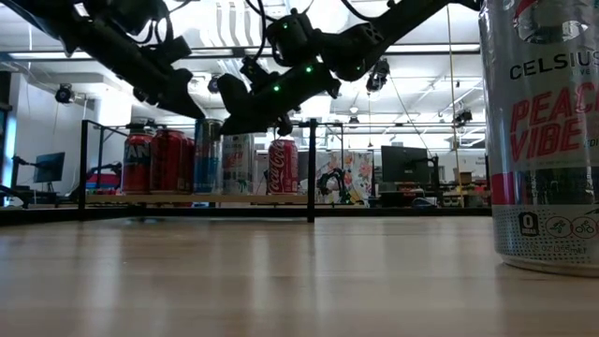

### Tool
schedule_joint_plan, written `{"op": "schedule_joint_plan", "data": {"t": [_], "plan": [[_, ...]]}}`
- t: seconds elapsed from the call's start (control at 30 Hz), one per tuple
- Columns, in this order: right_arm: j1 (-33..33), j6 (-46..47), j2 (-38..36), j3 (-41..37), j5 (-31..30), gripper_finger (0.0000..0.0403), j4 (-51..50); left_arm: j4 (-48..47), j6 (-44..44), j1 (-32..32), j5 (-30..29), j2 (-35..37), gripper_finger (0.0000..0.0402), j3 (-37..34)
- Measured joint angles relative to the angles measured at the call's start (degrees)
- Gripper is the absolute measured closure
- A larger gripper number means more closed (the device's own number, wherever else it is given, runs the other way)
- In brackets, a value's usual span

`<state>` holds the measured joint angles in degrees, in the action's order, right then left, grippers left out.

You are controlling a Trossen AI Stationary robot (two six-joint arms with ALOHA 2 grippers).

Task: Place canned beverage on shelf
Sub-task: Put the blue soda can on the shelf aligned with the other blue soda cans

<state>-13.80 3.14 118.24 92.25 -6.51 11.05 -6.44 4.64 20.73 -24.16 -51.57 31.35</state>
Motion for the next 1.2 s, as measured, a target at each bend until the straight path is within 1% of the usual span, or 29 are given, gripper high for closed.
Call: {"op": "schedule_joint_plan", "data": {"t": [0.13,0.2,0.3,0.37,0.5,0.83,0.87,0.93,1.07,1.1,1.13,1.2], "plan": [[-0.2,0.0,0.0,0.0,-0.3,0.0394,0.2,0.3,-1.3,0.0,-0.2,-0.6,0.0401,0.1],[-0.4,-0.2,0.0,0.0,-1.3,0.0394,0.6,0.2,-3.2,0.0,-0.2,-0.5,0.0402,0.1],[-0.8,-0.3,0.0,0.0,-1.5,0.0394,1.6,0.0,-7.1,0.0,0.2,0.0,0.0401,0.1],[-1.1,-0.4,0.0,0.0,-1.5,0.0394,1.7,-0.2,-8.2,0.0,0.9,0.3,0.0402,0.1],[-1.4,-0.5,0.0,0.0,-1.6,0.0394,1.7,-0.5,-8.7,0.0,1.2,0.7,0.0402,0.1],[-1.4,-1.0,-0.9,0.0,-1.4,0.0394,-0.2,-5.0,-7.1,-0.1,1.7,1.0,0.0402,4.0],[-1.4,-1.2,-1.1,0.0,-1.4,0.0394,-1.1,-5.6,-6.4,-0.1,2.9,1.0,0.0402,4.4],[-1.4,-1.3,-1.8,0.0,-1.4,0.0394,-3.3,-6.9,-4.5,-0.2,7.2,1.0,0.0402,5.0],[-1.4,-1.6,-3.3,0.0,-1.4,0.0394,-7.6,-9.0,0.1,-0.2,20.0,1.1,0.0402,5.4],[-1.3,-1.7,-3.7,0.0,-1.4,0.0394,-8.5,-9.0,1.0,-0.2,22.4,1.0,0.0402,5.2],[-1.3,-1.7,-4.3,0.0,-1.4,0.0394,-9.4,-9.1,1.5,-0.2,23.4,0.9,0.0402,4.8],[-1.3,-1.7,-5.2,0.0,-1.1,0.0394,-11.2,-9.1,1.1,-0.2,22.3,0.2,0.0402,4.1]]}}
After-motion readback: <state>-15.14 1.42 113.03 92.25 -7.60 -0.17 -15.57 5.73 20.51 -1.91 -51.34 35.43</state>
